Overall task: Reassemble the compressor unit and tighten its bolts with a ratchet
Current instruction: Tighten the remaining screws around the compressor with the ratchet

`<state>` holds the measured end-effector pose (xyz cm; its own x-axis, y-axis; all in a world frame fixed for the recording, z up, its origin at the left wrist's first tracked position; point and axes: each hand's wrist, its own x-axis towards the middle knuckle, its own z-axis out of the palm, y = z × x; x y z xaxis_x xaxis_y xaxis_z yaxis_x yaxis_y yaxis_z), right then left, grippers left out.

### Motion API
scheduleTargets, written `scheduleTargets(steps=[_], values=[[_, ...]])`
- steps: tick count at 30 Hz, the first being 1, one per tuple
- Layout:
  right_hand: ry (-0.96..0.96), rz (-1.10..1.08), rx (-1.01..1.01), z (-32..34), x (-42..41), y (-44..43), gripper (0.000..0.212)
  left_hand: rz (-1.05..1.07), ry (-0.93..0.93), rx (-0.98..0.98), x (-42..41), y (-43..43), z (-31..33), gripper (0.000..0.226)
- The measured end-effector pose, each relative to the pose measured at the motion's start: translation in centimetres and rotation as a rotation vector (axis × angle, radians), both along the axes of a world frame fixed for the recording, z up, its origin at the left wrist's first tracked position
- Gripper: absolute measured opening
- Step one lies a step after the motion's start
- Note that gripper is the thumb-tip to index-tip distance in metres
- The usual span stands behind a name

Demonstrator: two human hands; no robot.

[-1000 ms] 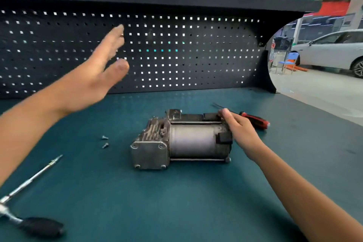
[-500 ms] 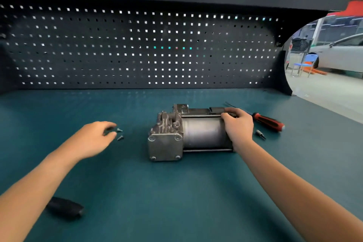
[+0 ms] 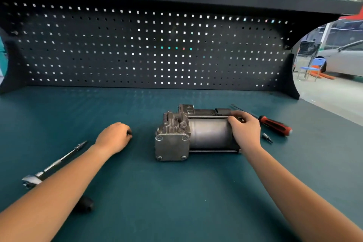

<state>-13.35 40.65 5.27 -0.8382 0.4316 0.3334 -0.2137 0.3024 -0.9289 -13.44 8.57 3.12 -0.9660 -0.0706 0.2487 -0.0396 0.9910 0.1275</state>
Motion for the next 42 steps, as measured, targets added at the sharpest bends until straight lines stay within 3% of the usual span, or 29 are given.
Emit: scheduleTargets(steps=[3, 5, 7, 9, 19, 26, 34, 39, 42], values=[[0.002, -0.003, 0.008, 0.0, -0.1, 0.0, 0.014, -0.024, 0.110, 0.213, 0.6, 0.1, 0.5, 0.015], [0.010, -0.004, 0.007, -0.1, -0.1, 0.0, 0.012, -0.062, 0.197, 0.617, 1.9, 0.7, 1.4, 0.011], [0.023, -0.005, 0.004, -0.2, -0.1, 0.0, 0.011, -0.224, 0.214, 0.995, 4.1, 1.7, 2.6, 0.022], [0.033, -0.003, 0.008, -0.4, -0.2, 0.1, 0.012, -0.372, 0.176, 1.097, 6.2, 2.9, 3.0, 0.029], [0.064, 0.052, -0.022, -0.8, -0.1, 0.4, 0.014, -0.522, 0.240, 0.910, 9.5, 5.1, 3.5, 0.034], [0.073, 0.063, -0.043, -0.9, -0.3, 0.6, 0.022, -0.438, 0.348, 0.829, 8.8, 6.1, 2.3, 0.028], [0.075, 0.079, -0.050, -0.8, -0.2, 0.7, 0.008, -0.524, 0.555, 0.551, 8.8, 6.6, 1.9, 0.015], [0.075, 0.084, -0.053, -0.8, 0.0, 0.7, 0.016, -0.365, 0.524, 0.724, 8.5, 7.0, 1.7, 0.031], [0.062, 0.080, -0.040, -0.7, 0.1, 0.8, 0.012, -0.292, 0.387, 0.833, 8.1, 6.5, 1.8, 0.032]])
